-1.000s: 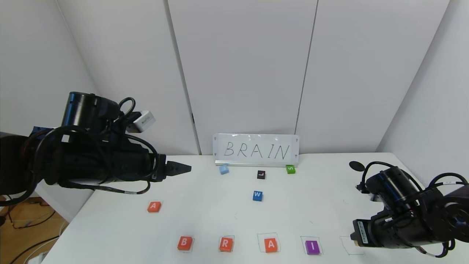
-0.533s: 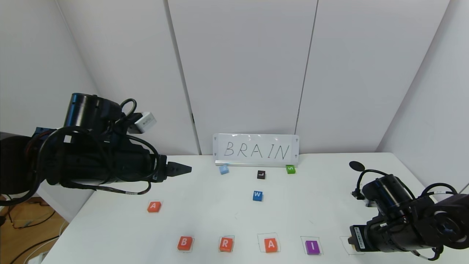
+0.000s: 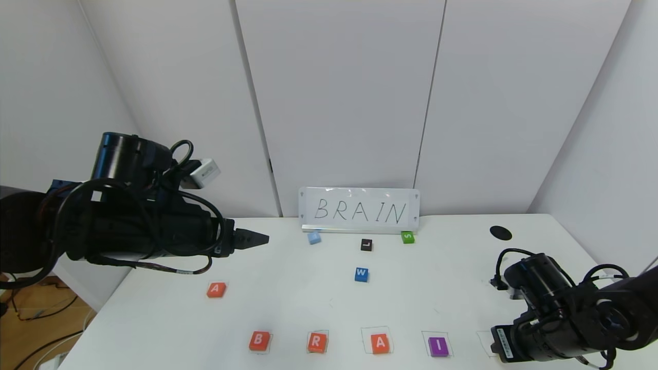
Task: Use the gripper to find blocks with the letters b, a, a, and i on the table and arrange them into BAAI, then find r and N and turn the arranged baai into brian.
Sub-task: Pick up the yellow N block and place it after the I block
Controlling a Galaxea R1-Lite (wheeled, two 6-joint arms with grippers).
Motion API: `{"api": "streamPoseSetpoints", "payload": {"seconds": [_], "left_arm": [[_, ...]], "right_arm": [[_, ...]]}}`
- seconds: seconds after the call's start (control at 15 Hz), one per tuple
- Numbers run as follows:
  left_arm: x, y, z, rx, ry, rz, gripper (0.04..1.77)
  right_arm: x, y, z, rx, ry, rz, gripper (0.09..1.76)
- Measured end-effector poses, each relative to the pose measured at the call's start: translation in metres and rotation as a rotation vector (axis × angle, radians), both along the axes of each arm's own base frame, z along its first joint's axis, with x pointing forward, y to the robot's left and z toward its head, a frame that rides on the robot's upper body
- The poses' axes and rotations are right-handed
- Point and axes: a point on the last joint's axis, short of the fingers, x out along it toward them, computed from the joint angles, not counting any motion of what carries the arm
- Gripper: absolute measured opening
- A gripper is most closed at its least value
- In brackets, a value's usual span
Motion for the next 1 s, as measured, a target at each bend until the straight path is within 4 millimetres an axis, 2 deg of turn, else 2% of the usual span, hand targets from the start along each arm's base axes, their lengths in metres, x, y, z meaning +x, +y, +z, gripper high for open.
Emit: {"api": "streamPoseSetpoints", "payload": {"seconds": [1.0], "left_arm": [[0.001,0.000,-0.002,0.006,0.006,-0.004,1.72]], "right_arm": [[0.015,0.003,-0.014,-0.003,0.012,-0.001,0.55]]}}
